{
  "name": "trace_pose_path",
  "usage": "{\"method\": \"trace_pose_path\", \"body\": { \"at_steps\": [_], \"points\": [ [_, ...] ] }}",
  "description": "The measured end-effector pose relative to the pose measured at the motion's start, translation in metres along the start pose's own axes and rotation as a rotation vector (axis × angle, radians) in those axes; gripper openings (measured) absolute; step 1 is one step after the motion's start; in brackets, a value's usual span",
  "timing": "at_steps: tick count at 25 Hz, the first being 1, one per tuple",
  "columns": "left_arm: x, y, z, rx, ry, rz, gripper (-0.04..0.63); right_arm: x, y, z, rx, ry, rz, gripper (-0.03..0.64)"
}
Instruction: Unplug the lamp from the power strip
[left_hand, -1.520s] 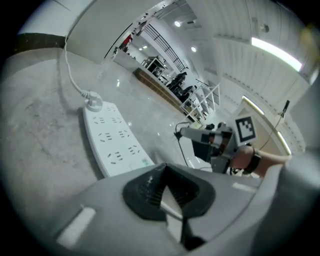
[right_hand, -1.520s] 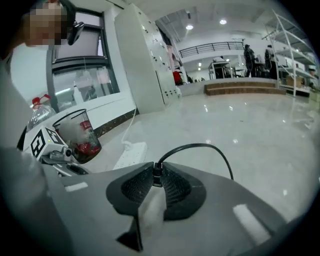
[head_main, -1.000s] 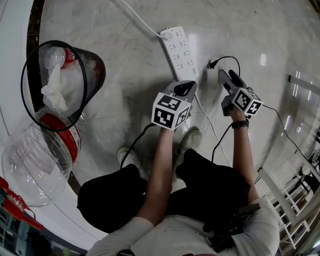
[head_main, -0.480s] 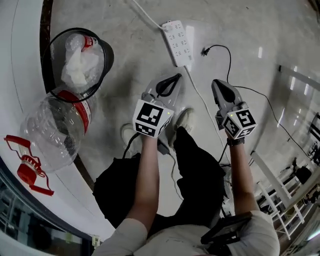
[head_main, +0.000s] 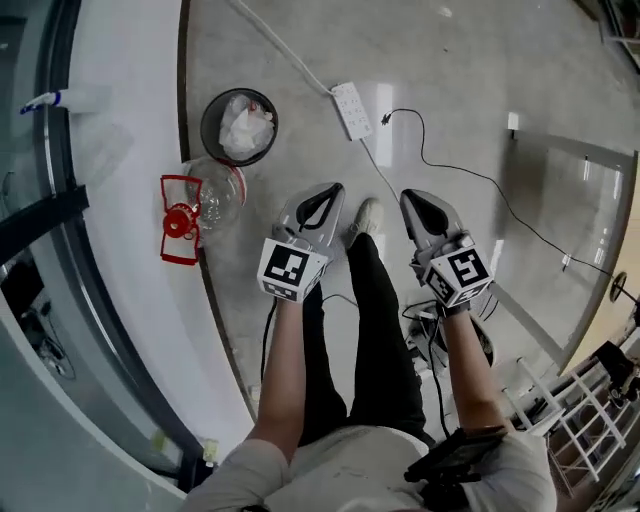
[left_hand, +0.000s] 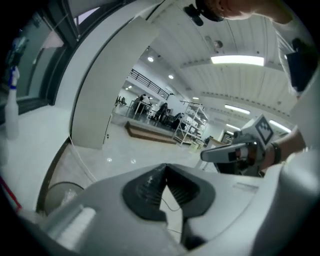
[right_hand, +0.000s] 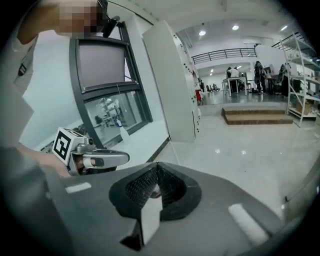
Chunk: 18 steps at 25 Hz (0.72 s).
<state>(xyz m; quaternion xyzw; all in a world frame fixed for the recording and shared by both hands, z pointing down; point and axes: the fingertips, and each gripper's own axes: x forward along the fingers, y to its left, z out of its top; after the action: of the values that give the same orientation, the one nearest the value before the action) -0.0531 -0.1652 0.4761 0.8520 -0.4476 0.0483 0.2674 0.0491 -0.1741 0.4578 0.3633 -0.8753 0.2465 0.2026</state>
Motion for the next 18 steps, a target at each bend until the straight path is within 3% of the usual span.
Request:
{"method": "trace_pose_path", "body": {
  "at_steps": [3,7,10,14,18],
  "points": [
    [-0.046,-0.041,0.076,0.032,-0.014,-0.025,0.000,-0.054,0.046,0.066,-0.011,-0.054,0.002,0.008],
    [-0.083,-0.065,0.191,0.152,-0.156,-0.041,0.000,-0.106,0.087,0.164,-0.096,-0.220,-0.019,0.008],
    [-0.128,-0.112,0.245,0.186,-0.237,-0.037,0.000,-0.172,0.123,0.198,-0.129,-0.291,-0.027,0.008],
    [-0.174,-0.190,0.277,0.259,-0.304,-0.064,0.000,-0.256,0.152,0.203,-0.125,-0.396,-0.065,0.008],
    [-0.228,-0.272,0.252,0.331,-0.314,-0.064,0.000,-0.327,0.192,0.164,-0.060,-0.482,-0.058,0.009]
  ]
}}
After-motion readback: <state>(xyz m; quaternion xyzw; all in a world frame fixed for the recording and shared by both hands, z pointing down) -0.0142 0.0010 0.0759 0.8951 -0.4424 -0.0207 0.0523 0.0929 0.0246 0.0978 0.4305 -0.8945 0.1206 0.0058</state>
